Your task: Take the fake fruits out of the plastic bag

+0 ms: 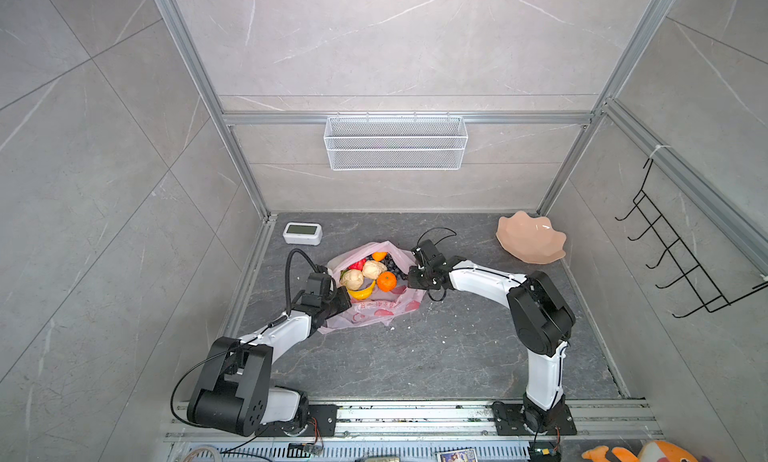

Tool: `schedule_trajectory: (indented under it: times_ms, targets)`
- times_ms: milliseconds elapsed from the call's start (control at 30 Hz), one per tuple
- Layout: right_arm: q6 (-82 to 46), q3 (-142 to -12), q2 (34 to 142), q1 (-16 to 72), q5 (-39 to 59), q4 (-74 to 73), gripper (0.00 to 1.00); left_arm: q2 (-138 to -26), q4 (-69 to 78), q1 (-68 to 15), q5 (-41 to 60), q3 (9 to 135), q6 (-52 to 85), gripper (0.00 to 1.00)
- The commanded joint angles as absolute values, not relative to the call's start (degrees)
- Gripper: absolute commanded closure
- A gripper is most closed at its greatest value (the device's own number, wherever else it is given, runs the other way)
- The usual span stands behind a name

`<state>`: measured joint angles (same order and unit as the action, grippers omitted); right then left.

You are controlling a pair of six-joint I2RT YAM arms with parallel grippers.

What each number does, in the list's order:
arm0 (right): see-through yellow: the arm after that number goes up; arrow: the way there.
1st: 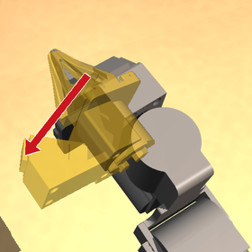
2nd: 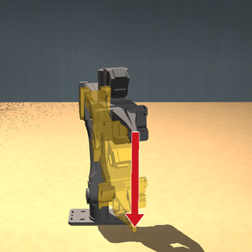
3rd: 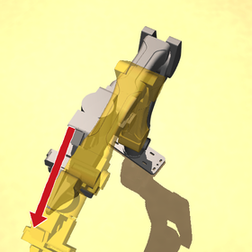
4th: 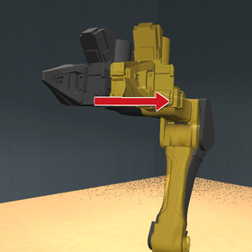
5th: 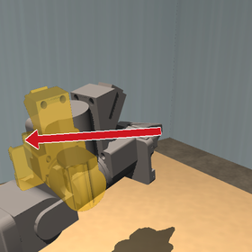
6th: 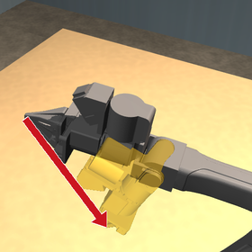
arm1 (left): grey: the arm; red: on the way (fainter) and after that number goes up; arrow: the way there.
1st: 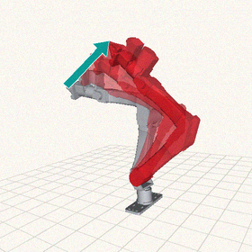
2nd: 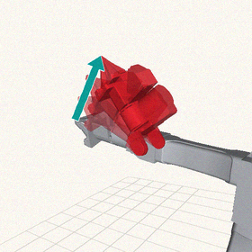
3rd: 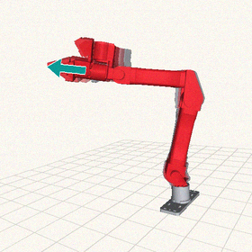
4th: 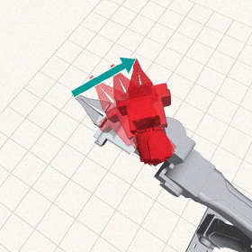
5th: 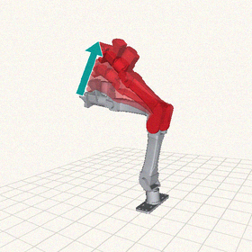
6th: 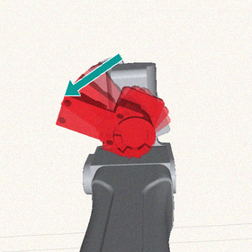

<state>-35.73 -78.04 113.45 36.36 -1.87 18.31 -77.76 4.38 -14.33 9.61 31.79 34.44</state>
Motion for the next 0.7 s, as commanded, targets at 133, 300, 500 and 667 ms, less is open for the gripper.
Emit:
schedule_trajectory:
  times_ms: [133,300,500,667]
  targets:
    - [-35.2,-79.7,111.2,36.4,-1.7,17.4,1.00,-74.1,8.7,-14.3,10.9,31.6,31.6,1.00]
    - [-35.2,-82.0,111.2,36.4,-2.4,18.7,1.00,-72.1,8.2,-14.2,9.9,31.3,30.2,1.00]
    - [-35.4,-83.1,111.1,36.4,-3.8,20.0,0.91,-72.5,8.0,-14.3,10.0,31.5,30.1,1.00]
    - [-35.0,-82.2,107.4,36.1,-4.2,21.6,0.52,-72.5,8.0,-14.3,10.3,31.5,30.1,1.00]
